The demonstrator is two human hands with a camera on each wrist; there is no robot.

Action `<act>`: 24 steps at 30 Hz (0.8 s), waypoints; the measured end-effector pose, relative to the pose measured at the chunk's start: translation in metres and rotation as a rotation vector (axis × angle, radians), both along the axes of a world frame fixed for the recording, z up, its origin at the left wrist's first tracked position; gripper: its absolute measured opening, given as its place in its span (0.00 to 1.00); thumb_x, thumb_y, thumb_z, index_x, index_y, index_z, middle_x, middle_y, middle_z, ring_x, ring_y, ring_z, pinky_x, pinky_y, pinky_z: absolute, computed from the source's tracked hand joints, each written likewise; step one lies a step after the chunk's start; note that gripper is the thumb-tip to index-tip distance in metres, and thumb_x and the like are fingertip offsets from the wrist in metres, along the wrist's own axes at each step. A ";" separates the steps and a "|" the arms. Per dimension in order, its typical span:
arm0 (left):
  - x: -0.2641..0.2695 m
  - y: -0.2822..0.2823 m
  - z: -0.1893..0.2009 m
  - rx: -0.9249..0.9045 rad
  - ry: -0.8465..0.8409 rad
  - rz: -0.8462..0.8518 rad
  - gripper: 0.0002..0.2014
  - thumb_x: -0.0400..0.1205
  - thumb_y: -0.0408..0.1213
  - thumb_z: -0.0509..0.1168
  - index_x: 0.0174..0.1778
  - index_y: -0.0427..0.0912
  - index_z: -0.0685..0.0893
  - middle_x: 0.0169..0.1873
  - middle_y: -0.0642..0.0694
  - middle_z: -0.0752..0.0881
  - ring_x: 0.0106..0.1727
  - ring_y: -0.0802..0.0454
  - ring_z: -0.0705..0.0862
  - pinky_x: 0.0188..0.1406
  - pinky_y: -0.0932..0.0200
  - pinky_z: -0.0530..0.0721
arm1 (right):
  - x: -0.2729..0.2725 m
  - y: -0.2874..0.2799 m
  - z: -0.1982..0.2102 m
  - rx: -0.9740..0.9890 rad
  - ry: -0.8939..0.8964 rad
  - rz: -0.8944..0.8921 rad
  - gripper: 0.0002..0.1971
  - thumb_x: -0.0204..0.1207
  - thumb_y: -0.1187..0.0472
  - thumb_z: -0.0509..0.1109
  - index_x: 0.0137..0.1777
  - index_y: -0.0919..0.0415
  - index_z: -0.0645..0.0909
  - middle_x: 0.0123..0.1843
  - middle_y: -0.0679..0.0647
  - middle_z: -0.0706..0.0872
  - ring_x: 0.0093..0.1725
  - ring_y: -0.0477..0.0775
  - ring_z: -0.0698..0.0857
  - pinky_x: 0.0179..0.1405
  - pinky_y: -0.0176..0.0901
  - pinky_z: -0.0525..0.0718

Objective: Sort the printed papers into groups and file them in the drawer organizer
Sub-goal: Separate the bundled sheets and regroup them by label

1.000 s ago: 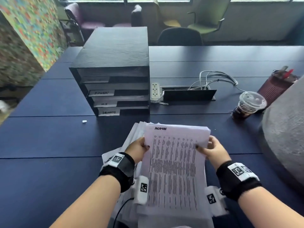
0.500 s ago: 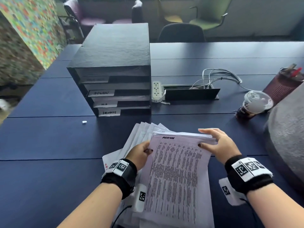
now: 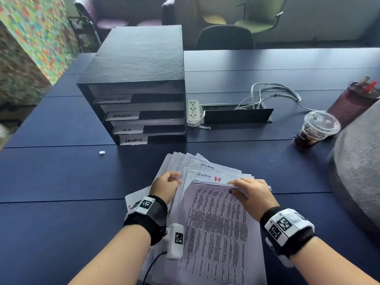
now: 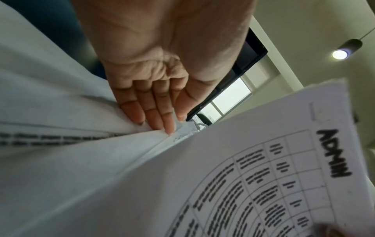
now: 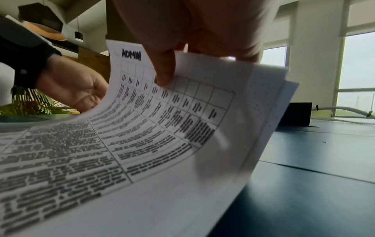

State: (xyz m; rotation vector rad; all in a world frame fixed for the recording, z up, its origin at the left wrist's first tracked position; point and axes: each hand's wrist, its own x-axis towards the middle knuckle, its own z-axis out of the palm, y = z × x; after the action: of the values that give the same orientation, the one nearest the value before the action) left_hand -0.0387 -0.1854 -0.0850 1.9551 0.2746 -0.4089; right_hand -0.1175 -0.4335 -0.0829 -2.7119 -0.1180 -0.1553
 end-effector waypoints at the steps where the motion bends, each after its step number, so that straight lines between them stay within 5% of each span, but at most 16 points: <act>1: 0.000 -0.002 0.000 0.016 -0.005 -0.008 0.12 0.77 0.29 0.64 0.52 0.46 0.85 0.45 0.49 0.87 0.45 0.54 0.82 0.44 0.63 0.74 | -0.001 0.000 -0.002 -0.003 -0.039 0.000 0.10 0.74 0.47 0.63 0.49 0.45 0.84 0.39 0.41 0.87 0.41 0.51 0.85 0.48 0.44 0.71; 5: -0.001 -0.009 -0.005 0.058 -0.021 -0.045 0.18 0.76 0.35 0.71 0.62 0.47 0.82 0.36 0.52 0.80 0.42 0.55 0.80 0.48 0.62 0.76 | 0.002 -0.002 0.001 -0.004 -0.151 0.052 0.09 0.75 0.46 0.61 0.45 0.44 0.82 0.37 0.41 0.84 0.38 0.51 0.84 0.47 0.40 0.66; 9: 0.000 -0.013 -0.008 0.156 -0.042 -0.110 0.19 0.71 0.38 0.75 0.58 0.55 0.83 0.30 0.56 0.79 0.36 0.54 0.80 0.50 0.53 0.83 | 0.005 0.003 0.008 -0.028 -0.106 0.075 0.05 0.68 0.58 0.69 0.41 0.49 0.85 0.36 0.42 0.86 0.36 0.53 0.86 0.46 0.44 0.74; 11: 0.001 -0.013 -0.006 0.172 -0.066 -0.129 0.17 0.68 0.39 0.75 0.51 0.58 0.83 0.35 0.55 0.80 0.40 0.51 0.81 0.51 0.50 0.85 | 0.006 0.006 0.009 -0.023 -0.072 0.079 0.09 0.66 0.62 0.70 0.44 0.49 0.85 0.37 0.42 0.87 0.37 0.53 0.87 0.46 0.47 0.76; 15: 0.001 -0.015 -0.002 0.153 -0.085 -0.214 0.11 0.71 0.34 0.74 0.45 0.52 0.82 0.51 0.50 0.76 0.54 0.50 0.78 0.58 0.59 0.78 | 0.008 0.006 0.007 0.022 -0.020 0.061 0.06 0.70 0.56 0.68 0.45 0.50 0.85 0.39 0.44 0.87 0.42 0.55 0.87 0.47 0.48 0.75; 18: -0.004 -0.017 0.002 -0.083 -0.022 -0.270 0.09 0.69 0.36 0.73 0.43 0.46 0.85 0.53 0.46 0.84 0.54 0.46 0.84 0.58 0.56 0.82 | 0.008 0.004 0.004 0.016 -0.057 0.080 0.04 0.69 0.57 0.70 0.42 0.53 0.84 0.45 0.50 0.87 0.45 0.61 0.87 0.46 0.53 0.79; 21: -0.010 -0.019 0.010 -0.282 0.117 -0.237 0.03 0.73 0.23 0.67 0.39 0.31 0.86 0.39 0.41 0.88 0.36 0.50 0.86 0.33 0.66 0.84 | 0.011 0.002 0.000 0.021 -0.081 0.076 0.03 0.68 0.63 0.75 0.41 0.56 0.86 0.62 0.57 0.85 0.64 0.63 0.82 0.60 0.63 0.76; 22: -0.011 -0.019 0.011 -0.293 0.127 -0.221 0.09 0.75 0.17 0.62 0.35 0.29 0.85 0.39 0.40 0.88 0.34 0.52 0.86 0.31 0.67 0.84 | 0.013 0.002 -0.001 0.021 -0.083 0.079 0.04 0.67 0.65 0.77 0.41 0.57 0.86 0.64 0.58 0.84 0.67 0.62 0.80 0.64 0.63 0.73; 24: -0.009 -0.016 0.009 -0.234 0.082 -0.198 0.21 0.74 0.11 0.54 0.26 0.36 0.86 0.49 0.40 0.88 0.45 0.53 0.86 0.47 0.62 0.86 | 0.014 0.004 -0.003 0.028 -0.112 0.090 0.04 0.67 0.64 0.76 0.40 0.57 0.86 0.59 0.54 0.87 0.62 0.56 0.84 0.67 0.58 0.72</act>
State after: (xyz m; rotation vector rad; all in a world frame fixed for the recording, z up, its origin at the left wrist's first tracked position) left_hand -0.0476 -0.2011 -0.0759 1.7428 0.0803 -0.6230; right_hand -0.1031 -0.4299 -0.0860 -2.6632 -0.2680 -0.2807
